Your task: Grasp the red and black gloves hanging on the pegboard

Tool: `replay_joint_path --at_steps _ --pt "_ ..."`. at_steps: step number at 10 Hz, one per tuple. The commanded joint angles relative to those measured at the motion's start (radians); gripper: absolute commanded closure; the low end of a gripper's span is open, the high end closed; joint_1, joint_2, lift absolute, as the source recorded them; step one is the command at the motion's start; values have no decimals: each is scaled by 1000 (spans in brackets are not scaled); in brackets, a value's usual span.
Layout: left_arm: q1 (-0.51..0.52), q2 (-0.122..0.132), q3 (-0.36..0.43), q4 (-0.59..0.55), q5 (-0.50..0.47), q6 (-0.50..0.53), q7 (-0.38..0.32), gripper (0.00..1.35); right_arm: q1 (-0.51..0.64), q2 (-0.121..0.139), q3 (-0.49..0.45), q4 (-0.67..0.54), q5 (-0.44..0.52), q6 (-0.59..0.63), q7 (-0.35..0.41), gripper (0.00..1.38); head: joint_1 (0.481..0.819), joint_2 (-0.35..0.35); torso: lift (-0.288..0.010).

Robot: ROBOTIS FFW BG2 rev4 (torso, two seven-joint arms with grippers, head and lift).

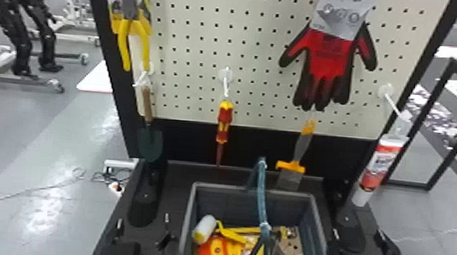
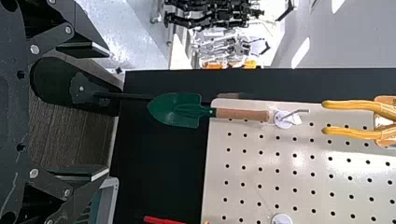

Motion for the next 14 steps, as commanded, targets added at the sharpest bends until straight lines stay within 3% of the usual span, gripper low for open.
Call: replay_joint_path --at_steps 1,6,8,11,14 --pt "-1 0 -2 0 -3 -2 0 394 0 0 0 -1 0 0 0 410 549 0 -100" --pt "-3 -2 -3 0 -1 0 1 394 -3 0 0 -2 -13 0 2 410 549 0 -100" --pt "-1 0 -3 0 -1 2 1 394 -29 -8 -5 -88 -11 57 21 409 549 0 -100" --pt "-7 4 -14 0 6 8 9 394 -141 -9 -121 -252 -10 295 224 410 549 0 -100" --pt "-21 6 -25 0 8 15 9 394 -318 -20 -230 -285 21 439 394 410 549 0 -100"
